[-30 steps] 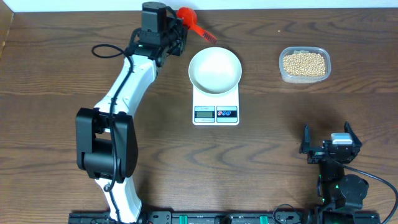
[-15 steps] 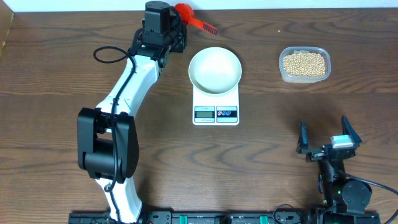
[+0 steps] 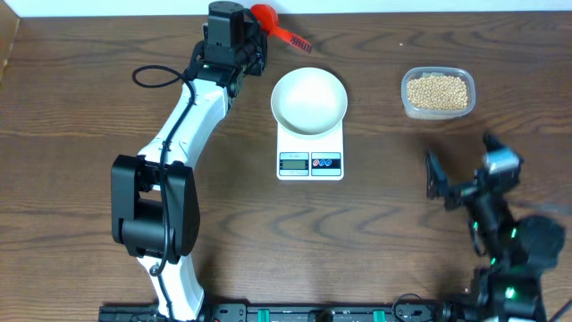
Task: Scoop item into bowl and weigh 50g on scale
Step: 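Move the right gripper toward the scoop handle held by the left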
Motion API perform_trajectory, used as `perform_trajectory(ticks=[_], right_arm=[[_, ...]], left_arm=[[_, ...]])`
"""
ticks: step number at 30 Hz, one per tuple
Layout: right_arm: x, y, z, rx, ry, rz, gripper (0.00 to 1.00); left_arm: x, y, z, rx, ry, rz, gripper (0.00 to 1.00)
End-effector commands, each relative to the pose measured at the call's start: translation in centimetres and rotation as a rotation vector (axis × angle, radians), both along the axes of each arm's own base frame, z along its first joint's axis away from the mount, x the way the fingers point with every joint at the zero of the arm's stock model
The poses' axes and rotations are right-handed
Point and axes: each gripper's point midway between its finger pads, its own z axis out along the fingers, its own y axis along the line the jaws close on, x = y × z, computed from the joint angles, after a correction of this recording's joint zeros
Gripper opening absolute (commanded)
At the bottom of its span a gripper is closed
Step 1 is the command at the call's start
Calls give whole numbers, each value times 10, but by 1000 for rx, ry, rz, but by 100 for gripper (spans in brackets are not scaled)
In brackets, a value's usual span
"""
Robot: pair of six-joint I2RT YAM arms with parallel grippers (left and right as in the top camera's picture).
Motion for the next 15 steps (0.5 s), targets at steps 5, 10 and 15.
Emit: perform_trajectory(ticks=[5,10,15], right_arm=[[60,36,26,82,141,282,99],[117,55,30,147,234,391,99],[168,90,22,159,335,469,99]], left_arm=[[-2,4,16,59,-47,-19,7],[-1,10,14,79,-42,13,7],[-1,11,13,81,-38,21,7]])
